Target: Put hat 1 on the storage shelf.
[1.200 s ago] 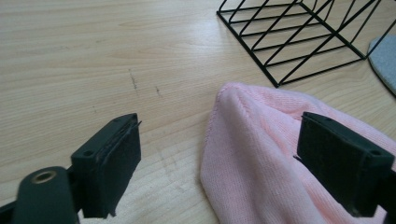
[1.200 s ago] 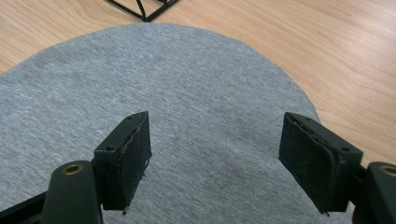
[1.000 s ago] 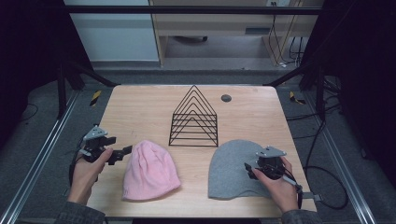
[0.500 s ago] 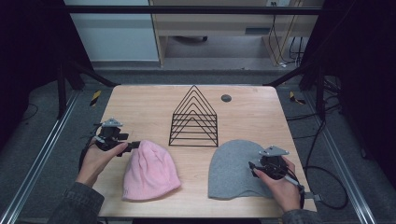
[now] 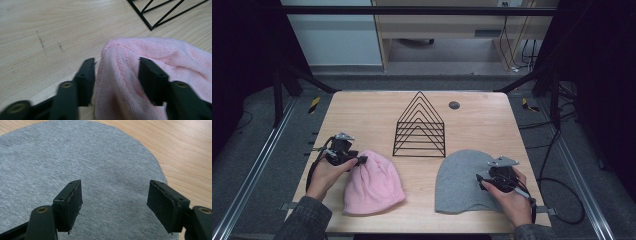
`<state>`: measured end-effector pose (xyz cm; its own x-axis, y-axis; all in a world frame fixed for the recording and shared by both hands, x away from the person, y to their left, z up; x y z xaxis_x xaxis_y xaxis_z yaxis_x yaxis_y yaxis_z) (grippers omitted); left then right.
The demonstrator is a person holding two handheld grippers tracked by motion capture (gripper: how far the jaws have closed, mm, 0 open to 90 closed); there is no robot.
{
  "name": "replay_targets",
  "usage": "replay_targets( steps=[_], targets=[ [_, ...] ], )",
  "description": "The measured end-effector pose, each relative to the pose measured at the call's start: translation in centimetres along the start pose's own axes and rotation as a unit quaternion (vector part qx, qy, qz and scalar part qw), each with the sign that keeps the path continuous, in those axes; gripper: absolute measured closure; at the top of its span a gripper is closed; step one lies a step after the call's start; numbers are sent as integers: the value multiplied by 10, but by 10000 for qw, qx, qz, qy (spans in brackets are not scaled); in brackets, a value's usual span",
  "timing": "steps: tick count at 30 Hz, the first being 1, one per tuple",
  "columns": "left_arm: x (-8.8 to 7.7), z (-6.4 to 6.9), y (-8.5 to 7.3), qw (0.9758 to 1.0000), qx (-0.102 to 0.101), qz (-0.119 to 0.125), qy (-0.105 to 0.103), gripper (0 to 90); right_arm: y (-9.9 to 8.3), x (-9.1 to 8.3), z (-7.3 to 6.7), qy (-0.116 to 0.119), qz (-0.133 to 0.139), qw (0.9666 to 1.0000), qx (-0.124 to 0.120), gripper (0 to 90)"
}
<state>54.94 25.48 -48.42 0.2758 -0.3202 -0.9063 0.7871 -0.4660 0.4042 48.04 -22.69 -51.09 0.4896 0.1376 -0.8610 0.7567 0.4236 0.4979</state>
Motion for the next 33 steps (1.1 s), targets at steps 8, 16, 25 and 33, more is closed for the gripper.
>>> replay_targets(
  steps=[8, 16, 25, 33],
  targets=[
    [-3, 5, -1, 9999, 82, 114, -92, 793, -1, 1, 2, -66, -15, 10000, 7, 271],
    [-27, 18, 0, 9977, 274, 615, -77, 830, -1, -1, 1, -67, 14, 10000, 19, 276],
    [-73, 54, 0, 9903, 749, 1167, -104, 834, 0, -1, -1, -65, 58, 10000, -30, 308],
    [-102, 68, 7, 9858, 939, 1386, -111, 836, 1, -2, -1, -67, 106, 9999, -47, 342]
  ],
)
Point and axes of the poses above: each handheld gripper's, and its own axes: x roughly forward along the jaws, y roughly out of its top, z roughly to its right, the point moved 4 cm from there along x, roughly forward along the jaws, and after that the axes turned 14 degrees about -z, right-handed, at the moved point
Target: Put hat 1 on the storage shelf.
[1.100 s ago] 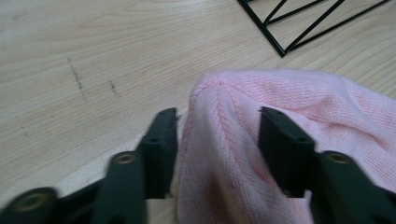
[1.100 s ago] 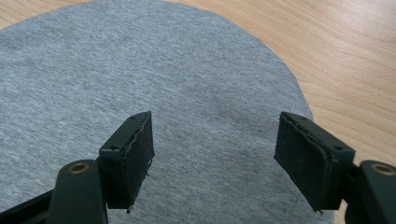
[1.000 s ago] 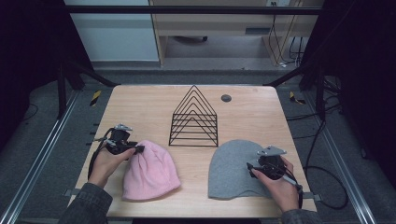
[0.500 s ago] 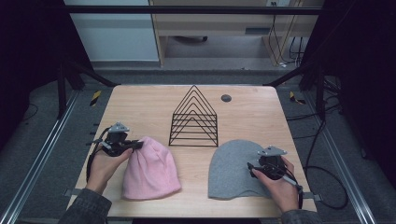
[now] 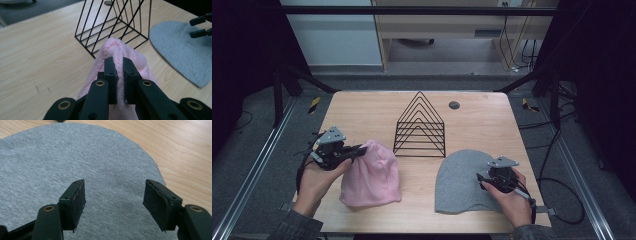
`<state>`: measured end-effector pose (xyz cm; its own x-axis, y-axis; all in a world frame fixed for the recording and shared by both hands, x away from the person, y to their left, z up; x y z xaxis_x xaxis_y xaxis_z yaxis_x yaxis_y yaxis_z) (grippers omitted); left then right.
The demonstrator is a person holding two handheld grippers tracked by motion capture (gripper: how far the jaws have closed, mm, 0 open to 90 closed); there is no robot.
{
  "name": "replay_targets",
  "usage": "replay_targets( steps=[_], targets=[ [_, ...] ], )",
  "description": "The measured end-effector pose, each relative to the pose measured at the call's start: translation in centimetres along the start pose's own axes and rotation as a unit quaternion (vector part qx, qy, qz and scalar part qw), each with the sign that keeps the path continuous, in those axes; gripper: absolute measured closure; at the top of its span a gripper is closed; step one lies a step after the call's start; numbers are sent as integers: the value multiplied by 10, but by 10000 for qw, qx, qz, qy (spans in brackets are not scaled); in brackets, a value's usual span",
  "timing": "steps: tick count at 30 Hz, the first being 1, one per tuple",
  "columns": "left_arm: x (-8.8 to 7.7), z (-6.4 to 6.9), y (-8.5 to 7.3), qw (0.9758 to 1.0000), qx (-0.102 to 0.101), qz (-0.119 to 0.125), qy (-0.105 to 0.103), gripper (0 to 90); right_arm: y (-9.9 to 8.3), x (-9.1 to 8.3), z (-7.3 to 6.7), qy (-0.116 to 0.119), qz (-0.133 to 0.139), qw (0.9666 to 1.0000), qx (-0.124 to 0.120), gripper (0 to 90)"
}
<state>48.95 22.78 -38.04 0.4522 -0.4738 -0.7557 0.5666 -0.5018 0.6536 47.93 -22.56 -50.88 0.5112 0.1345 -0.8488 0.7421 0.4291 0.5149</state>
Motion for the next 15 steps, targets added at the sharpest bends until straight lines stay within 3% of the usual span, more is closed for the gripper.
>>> replay_targets(
  steps=[10, 15],
  targets=[
    [-28, -1, 28, 9991, 74, 375, 206, 835, 2, -3, -3, 117, 123, 9999, 2, 385],
    [-37, -4, 42, 9983, 87, 549, 186, 835, 6, -11, -14, 279, 327, 9990, -117, 427]
  ],
)
Point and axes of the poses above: each handheld gripper's, and its own axes: x roughly forward along the jaws, y roughly out of its top, z roughly to its right, the point moved 4 cm from there along x, roughly forward along the jaws, and after that the axes turned 14 degrees about -z, right-handed, at the moved point
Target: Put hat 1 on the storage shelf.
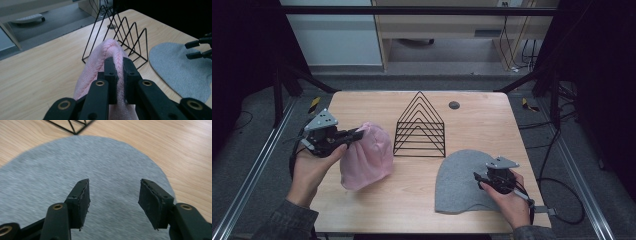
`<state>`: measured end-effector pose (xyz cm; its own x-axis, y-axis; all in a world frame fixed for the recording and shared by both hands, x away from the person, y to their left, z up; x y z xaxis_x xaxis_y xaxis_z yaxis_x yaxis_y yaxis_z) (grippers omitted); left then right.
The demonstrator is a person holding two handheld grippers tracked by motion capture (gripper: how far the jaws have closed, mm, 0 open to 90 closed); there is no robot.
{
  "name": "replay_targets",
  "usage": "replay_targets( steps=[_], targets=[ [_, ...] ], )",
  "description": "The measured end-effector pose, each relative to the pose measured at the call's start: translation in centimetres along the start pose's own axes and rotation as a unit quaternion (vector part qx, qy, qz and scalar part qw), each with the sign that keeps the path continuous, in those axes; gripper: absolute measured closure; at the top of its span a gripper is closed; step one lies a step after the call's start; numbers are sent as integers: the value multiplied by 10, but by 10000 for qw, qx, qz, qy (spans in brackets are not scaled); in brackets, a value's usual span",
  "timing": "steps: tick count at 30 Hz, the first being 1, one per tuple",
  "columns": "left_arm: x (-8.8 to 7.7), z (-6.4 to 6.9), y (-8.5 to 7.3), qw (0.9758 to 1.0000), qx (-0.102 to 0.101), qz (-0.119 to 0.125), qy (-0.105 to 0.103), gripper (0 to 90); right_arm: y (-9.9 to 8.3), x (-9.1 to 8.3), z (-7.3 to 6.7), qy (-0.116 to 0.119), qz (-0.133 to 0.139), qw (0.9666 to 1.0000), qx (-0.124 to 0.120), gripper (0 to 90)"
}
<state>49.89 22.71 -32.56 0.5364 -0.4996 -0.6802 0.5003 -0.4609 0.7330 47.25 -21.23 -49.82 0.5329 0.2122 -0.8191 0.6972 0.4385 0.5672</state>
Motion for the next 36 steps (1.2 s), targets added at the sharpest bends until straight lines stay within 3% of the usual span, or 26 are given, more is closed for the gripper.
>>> replay_targets(
  steps=[5, 8, 17, 20, 22, 27, 31, 33, 36],
  targets=[
    [-5, -5, 14, 9998, -45, 176, -73, 835, 13, -10, -19, 312, 311, 9990, -116, 456],
    [-7, -5, 20, 9996, -36, 248, -132, 835, 26, -17, -36, 472, 469, 9973, -312, 467],
    [-13, 0, 39, 9995, 117, 288, -67, 834, 68, -33, -101, 938, 616, 9862, -1216, 504],
    [-15, 2, 45, 9994, 164, 284, -104, 835, 78, -36, -112, 988, 616, 9836, -1376, 513],
    [-16, 3, 50, 9993, 221, 267, -100, 835, 93, -39, -123, 1098, 568, 9800, -1557, 515],
    [-17, 6, 59, 9990, 348, 273, -69, 835, 114, -38, -131, 1191, 503, 9773, -1680, 520],
    [-19, 12, 64, 9987, 410, 306, -22, 834, 128, -36, -135, 1252, 558, 9766, -1659, 495],
    [-21, 17, 65, 9987, 399, 331, -14, 834, 136, -35, -140, 1428, 604, 9758, -1539, 470],
    [-23, 20, 66, 9985, 406, 367, -13, 834, 142, -32, -146, 1501, 611, 9749, -1526, 458]
  ],
)
Point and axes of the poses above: each handheld gripper's, and its own axes: x roughly forward along the jaws, y roughly out of its top, z roughly to its right, the point moved 4 cm from there along x, roughly forward along the jaws, and after that the axes turned 14 degrees about -z, right-handed, at the moved point
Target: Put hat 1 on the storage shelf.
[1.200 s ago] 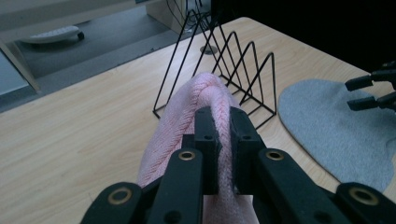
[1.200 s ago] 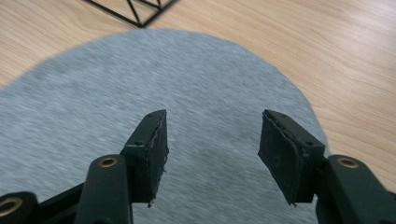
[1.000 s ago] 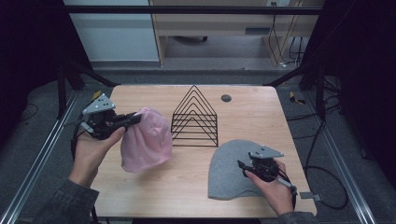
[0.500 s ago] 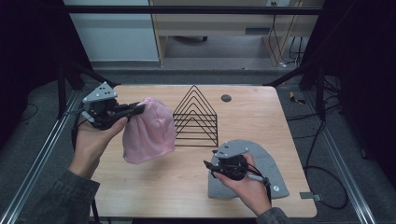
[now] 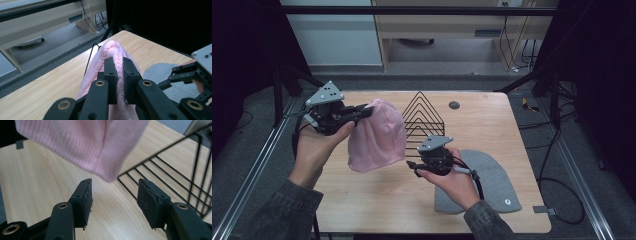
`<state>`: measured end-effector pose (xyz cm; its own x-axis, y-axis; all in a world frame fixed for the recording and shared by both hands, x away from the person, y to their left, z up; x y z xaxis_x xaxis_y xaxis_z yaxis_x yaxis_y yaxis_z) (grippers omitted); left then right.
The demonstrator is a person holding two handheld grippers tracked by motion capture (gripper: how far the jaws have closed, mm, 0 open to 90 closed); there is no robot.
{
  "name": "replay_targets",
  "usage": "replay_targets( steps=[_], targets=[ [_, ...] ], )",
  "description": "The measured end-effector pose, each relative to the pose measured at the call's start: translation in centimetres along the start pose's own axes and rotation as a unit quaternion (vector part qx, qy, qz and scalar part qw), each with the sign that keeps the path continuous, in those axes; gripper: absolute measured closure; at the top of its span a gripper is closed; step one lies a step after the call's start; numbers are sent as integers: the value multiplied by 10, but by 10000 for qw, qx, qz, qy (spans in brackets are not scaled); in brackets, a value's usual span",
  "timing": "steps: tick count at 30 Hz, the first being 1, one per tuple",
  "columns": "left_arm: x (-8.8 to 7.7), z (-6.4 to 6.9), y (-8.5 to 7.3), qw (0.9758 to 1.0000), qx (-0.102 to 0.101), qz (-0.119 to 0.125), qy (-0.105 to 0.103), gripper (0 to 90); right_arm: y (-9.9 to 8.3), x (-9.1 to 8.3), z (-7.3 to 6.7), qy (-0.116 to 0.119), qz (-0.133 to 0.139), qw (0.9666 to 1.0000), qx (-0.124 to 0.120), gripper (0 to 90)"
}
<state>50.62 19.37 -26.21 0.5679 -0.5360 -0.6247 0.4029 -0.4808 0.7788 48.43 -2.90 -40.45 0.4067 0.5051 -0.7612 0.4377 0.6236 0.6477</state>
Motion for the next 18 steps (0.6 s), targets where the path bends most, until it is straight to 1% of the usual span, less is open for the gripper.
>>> replay_targets(
  steps=[2, 3, 6, 7, 8, 12, 13, 14, 15, 16, 17, 18],
  targets=[
    [-4, 3, 0, 10000, 8, 89, -38, 834, 5, 2, -4, 40, 28, 10000, -51, 455],
    [-4, 3, 0, 10000, 8, 89, -38, 834, 7, 4, -5, 28, 40, 10000, -75, 452],
    [-6, 6, 1, 9999, 13, 105, -122, 834, 11, 6, -5, 14, 62, 10000, -68, 430],
    [-5, 7, 1, 9998, 41, 92, -142, 834, 14, 7, -3, 3, 72, 10000, -12, 415],
    [-5, 7, 1, 9998, 41, 92, -142, 834, 15, 8, -2, 46, 96, 9999, 29, 405],
    [-3, 8, 3, 9997, -4, 128, -195, 834, 17, 14, -3, 88, 13, 9999, 76, 385],
    [-2, 8, 3, 9997, -5, 135, -198, 834, 18, 17, -3, 81, -33, 9999, 60, 402],
    [-2, 8, 4, 9997, -5, 137, -188, 834, 18, 20, -4, 120, -74, 9999, 45, 447],
    [-2, 8, 4, 9997, -26, 144, -186, 834, 18, 23, -5, 176, -118, 9998, 42, 472],
    [-2, 7, 4, 9997, -44, 148, -185, 834, 18, 26, -6, 223, -151, 9996, 5, 555],
    [-3, 6, 3, 9997, -54, 146, -171, 834, 19, 27, -8, 259, -120, 9996, -76, 669],
    [-3, 5, 3, 9997, -64, 158, -153, 834, 20, 26, -9, 258, -28, 9996, -95, 742]
  ],
)
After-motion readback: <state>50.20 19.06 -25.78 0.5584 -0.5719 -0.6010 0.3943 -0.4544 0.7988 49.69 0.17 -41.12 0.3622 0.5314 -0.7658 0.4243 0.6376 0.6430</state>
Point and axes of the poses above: each handheld gripper's, and its own axes: x roughly forward along the jaws, y roughly out of its top, z roughly to its right, the point moved 4 cm from there along x, roughly forward along the jaws, and after that the axes turned 14 degrees about -z, right-handed, at the moved point
